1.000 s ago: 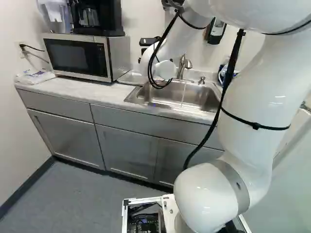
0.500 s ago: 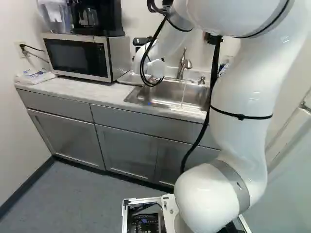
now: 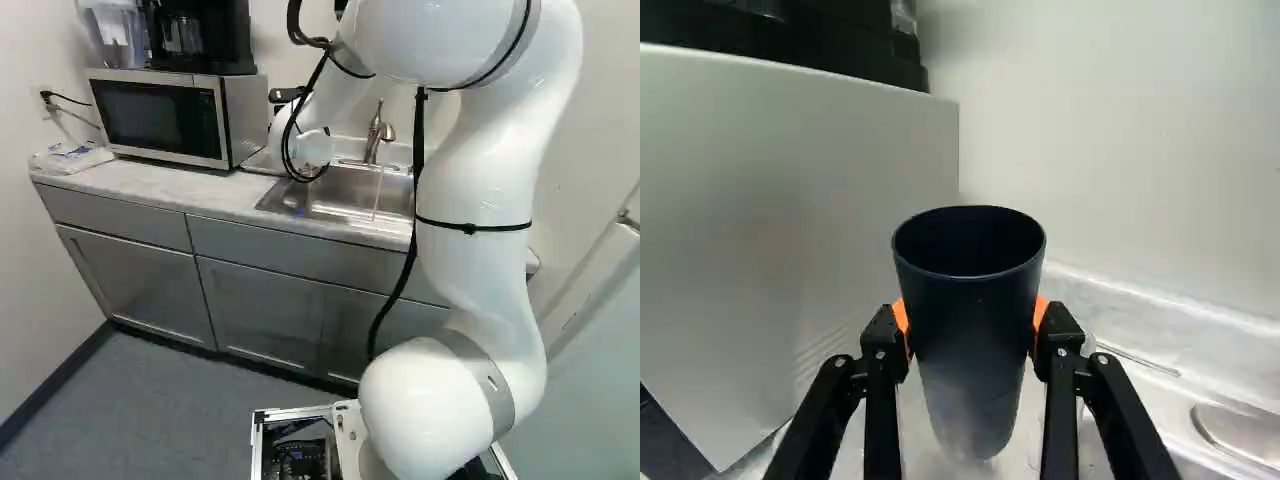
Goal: Rinse the cup and place it in the tray
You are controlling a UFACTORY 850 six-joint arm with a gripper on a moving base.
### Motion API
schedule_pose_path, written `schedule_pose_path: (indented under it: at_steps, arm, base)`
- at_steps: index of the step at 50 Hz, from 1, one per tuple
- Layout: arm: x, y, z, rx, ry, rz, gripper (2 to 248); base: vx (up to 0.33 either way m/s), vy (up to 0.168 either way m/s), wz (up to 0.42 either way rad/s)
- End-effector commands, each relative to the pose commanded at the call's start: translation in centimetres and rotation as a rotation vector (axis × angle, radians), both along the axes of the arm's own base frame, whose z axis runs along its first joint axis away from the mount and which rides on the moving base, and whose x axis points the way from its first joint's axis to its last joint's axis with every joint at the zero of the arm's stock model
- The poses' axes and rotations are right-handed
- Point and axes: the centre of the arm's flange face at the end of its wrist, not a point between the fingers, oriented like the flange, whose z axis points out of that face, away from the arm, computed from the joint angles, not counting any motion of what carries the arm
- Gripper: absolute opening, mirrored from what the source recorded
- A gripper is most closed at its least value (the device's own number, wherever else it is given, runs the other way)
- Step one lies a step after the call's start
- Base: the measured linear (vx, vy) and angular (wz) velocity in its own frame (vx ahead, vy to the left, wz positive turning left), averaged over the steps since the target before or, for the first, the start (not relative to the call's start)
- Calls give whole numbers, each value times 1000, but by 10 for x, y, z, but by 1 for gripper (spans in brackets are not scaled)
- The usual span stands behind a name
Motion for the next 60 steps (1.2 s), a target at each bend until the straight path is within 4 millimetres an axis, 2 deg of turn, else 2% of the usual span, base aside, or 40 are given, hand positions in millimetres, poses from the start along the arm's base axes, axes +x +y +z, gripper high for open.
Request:
schedule_pose_path:
  at_steps: [23,48,60]
  arm:
    - [1,0,-26,-11,44,0,126]
    - [1,0,-26,-11,44,0,126]
    - [1,0,-36,-16,61,0,126]
  base:
    - [0,0,0]
    - [0,0,0]
    - [0,0,0]
